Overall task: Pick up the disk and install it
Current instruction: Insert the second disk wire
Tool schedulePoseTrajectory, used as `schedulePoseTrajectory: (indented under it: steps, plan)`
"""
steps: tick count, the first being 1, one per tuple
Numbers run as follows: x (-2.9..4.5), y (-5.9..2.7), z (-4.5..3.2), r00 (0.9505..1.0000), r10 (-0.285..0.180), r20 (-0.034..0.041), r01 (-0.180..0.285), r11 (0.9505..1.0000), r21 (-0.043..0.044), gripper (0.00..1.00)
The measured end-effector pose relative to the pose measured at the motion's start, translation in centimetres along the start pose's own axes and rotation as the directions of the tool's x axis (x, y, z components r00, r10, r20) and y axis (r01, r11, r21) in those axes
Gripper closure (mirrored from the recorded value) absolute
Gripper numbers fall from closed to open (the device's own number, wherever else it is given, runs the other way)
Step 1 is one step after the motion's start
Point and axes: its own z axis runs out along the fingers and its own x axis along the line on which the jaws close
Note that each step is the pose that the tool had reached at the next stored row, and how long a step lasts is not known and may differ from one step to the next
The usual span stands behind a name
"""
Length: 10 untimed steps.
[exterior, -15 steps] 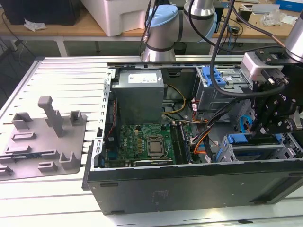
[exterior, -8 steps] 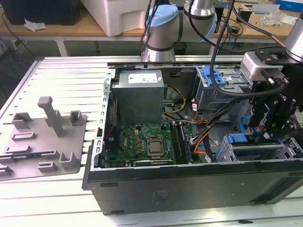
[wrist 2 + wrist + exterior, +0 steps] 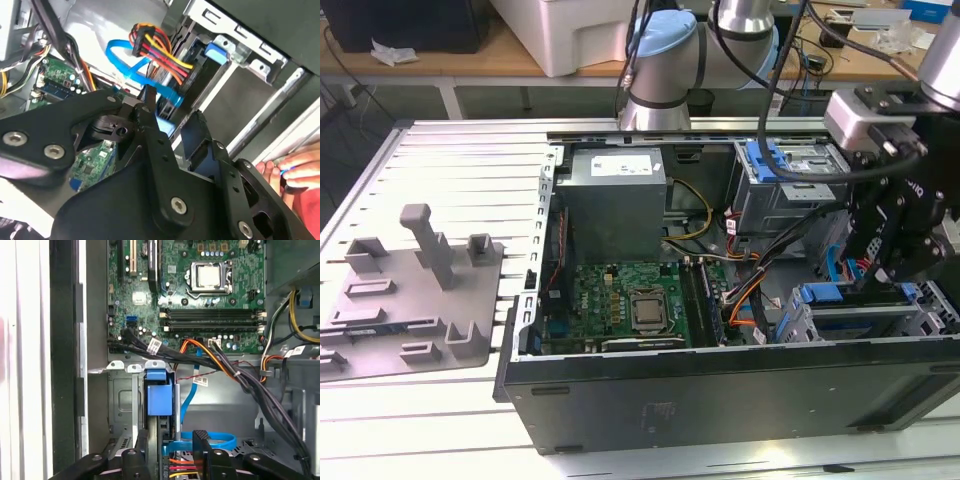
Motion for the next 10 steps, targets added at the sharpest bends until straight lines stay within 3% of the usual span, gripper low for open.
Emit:
schedulePoseTrajectory:
  steps: [3, 5, 7, 10]
  plan:
    - [-0.28, 0.64, -0.77, 0.9999, 0.0, -0.0109, 0.0, 1.0, 0.0002, 0.52]
    - [-0.47, 1.32, -1.32, 0.9997, 0.0, -0.026, 0.0, 1.0, 0.0004, 0.52]
    - [-0.55, 1.69, -1.54, 0.9994, 0.0, -0.0356, 0.0, 1.0, 0.0005, 0.54]
    - [-0.65, 2.46, -1.79, 0.9983, 0.0, -0.0575, 0.0, 1.0, 0.0007, 0.73]
